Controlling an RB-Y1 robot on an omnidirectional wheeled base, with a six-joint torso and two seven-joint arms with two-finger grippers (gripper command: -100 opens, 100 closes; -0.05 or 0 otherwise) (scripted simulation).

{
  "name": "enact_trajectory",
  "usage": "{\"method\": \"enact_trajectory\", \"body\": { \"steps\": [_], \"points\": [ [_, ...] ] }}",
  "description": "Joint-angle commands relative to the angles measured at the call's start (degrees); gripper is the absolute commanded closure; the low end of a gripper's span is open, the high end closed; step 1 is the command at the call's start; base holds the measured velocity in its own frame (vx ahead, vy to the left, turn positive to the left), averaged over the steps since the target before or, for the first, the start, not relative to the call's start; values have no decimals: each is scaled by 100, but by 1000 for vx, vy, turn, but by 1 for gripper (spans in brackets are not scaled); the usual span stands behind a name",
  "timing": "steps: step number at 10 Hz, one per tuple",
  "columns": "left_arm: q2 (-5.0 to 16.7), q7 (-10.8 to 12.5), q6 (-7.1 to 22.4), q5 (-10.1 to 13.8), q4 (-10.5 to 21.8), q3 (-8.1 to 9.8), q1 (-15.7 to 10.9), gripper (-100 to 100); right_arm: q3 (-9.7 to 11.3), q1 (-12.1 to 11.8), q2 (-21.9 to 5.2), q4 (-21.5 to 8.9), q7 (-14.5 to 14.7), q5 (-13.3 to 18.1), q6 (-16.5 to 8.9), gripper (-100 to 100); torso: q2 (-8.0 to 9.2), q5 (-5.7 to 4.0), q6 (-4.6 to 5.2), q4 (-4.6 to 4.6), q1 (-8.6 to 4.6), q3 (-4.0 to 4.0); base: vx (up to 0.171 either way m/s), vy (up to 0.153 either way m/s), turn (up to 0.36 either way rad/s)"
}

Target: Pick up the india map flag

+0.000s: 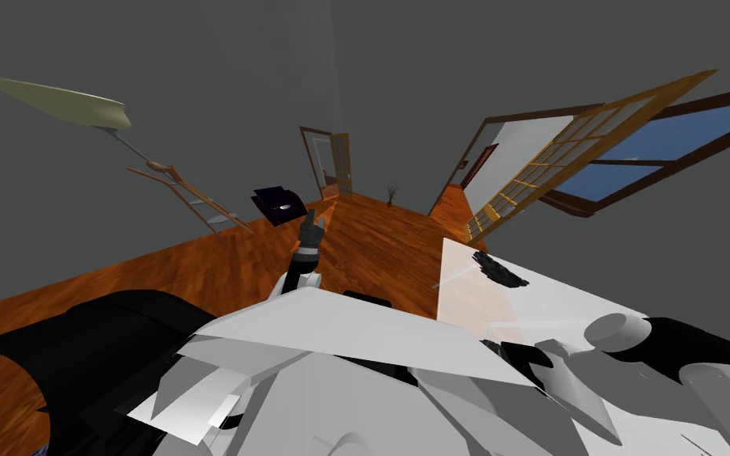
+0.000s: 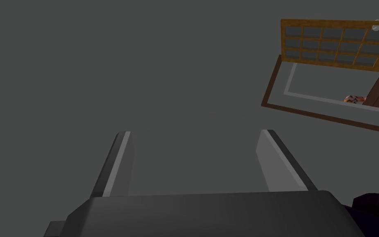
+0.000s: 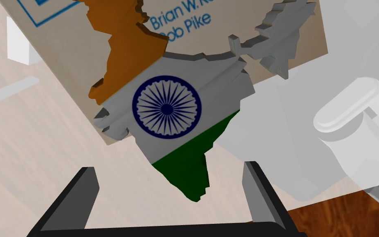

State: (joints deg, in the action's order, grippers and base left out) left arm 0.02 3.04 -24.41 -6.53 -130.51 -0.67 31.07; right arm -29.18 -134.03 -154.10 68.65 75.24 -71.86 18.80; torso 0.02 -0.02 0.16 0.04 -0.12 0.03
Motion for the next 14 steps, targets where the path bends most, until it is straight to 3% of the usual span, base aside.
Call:
{"method": "enact_trajectory", "body": {
  "steps": [1,3,4,8,9,10,12,13,14],
  "points": [
    [0,0,0,0,0,0,0,0,-45,-30,-175,-68,88,-155,-96,-100,0,0,0,0,0,0,-15,-68,-32],
    [0,0,0,0,0,0,0,0,-23,-38,-257,-134,26,-166,-79,-100,0,-2,0,0,-4,0,-8,-40,-19],
    [0,0,0,0,0,0,0,0,-30,-42,-271,-140,36,-180,-95,100,-2,1,0,0,7,-1,0,0,0],
    [0,0,0,0,0,-1,0,0,-28,-43,-273,-134,39,-176,-91,100,-8,0,-1,-1,6,-4,0,0,0],
    [0,0,0,0,0,-1,0,0,-29,-44,-272,-133,37,-177,-91,0,-8,0,-1,-1,6,-4,0,0,0],
    [0,0,0,0,0,-1,0,0,-16,-17,-63,-29,48,-59,-40,100,-8,0,-1,-1,6,-4,12,37,57],
    [-1,0,0,0,0,-1,0,0,43,8,162,50,-33,132,72,100,-11,8,-1,-2,29,-6,16,62,35],
    [-1,0,0,0,0,-1,0,0,31,-13,62,-8,-18,72,32,100,-13,9,-3,-1,33,-7,8,25,4],
    [-1,0,0,0,0,-1,0,0,39,-10,70,-8,-41,86,48,0,-11,6,-2,-1,23,-6,1,5,0]
  ]
}}
